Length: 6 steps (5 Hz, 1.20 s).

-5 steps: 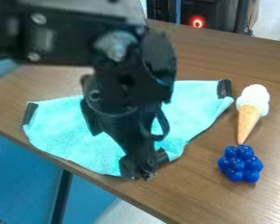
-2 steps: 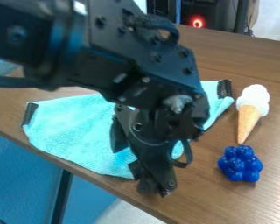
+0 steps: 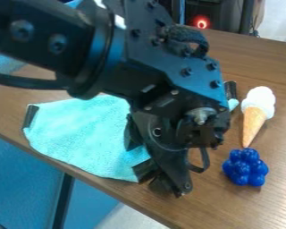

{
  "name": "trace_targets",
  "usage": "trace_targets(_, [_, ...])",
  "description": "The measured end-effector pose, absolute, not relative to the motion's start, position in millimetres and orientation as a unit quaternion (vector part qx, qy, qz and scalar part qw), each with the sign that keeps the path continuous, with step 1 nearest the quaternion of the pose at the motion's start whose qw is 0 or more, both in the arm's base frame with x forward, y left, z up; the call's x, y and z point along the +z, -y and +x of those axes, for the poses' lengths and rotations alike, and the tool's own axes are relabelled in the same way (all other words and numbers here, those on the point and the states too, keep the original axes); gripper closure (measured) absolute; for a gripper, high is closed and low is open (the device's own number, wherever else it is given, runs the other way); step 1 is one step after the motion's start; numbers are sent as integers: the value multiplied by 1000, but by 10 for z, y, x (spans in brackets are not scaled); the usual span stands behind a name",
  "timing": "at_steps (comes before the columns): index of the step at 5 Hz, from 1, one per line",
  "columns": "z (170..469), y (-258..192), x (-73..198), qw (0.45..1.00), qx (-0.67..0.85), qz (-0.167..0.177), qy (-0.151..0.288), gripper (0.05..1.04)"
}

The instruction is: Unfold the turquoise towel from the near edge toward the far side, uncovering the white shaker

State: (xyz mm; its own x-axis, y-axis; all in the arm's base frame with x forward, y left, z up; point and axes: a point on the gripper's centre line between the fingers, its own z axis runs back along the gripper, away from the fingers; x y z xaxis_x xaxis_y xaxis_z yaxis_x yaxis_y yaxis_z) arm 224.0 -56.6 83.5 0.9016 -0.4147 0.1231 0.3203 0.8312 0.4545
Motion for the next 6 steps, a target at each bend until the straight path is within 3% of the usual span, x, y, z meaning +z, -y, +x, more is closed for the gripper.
trace_targets(1, [2276, 570, 807, 949, -194, 222, 110, 225])
trace_targets(3, [2237, 534, 744, 949, -191, 225, 108, 797])
trace_targets(4, [2176, 552, 751, 949, -195, 222, 108, 981])
trace_targets(6, [2184, 390, 1073, 966, -180, 155, 104, 1020])
